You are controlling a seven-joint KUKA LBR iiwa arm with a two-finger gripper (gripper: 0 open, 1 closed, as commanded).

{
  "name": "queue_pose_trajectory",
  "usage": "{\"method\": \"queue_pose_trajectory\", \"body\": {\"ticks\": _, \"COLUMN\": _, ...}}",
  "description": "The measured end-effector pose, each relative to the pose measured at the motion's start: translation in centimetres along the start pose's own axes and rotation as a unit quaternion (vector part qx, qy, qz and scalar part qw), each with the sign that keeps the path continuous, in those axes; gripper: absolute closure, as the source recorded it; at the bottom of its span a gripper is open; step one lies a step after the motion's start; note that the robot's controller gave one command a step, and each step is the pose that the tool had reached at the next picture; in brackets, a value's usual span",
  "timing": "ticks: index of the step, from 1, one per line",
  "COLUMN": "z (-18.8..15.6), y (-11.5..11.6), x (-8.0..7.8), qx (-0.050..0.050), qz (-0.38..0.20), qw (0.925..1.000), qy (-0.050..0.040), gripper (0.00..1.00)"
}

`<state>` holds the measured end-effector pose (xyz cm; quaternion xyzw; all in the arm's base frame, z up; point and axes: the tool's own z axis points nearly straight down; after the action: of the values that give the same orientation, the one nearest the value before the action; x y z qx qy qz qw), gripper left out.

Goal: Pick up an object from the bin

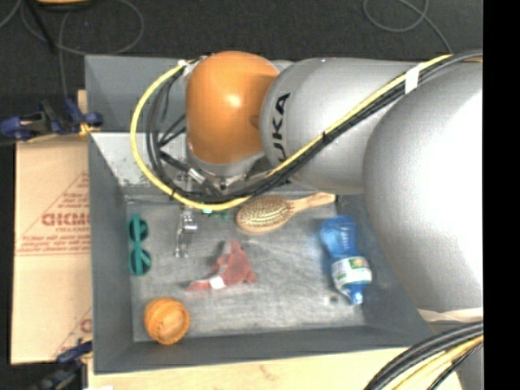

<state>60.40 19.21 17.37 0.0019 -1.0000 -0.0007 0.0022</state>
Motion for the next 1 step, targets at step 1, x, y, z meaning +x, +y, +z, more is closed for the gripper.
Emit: {"method": "queue_pose_trajectory", "body": {"ticks": 1, "z": -0.45, "y": -0.05, "x": -0.20, "qx": -0.001, "qz": 0.002, "qw": 1.0000, "qy": -0.0038, "gripper": 0.00}}
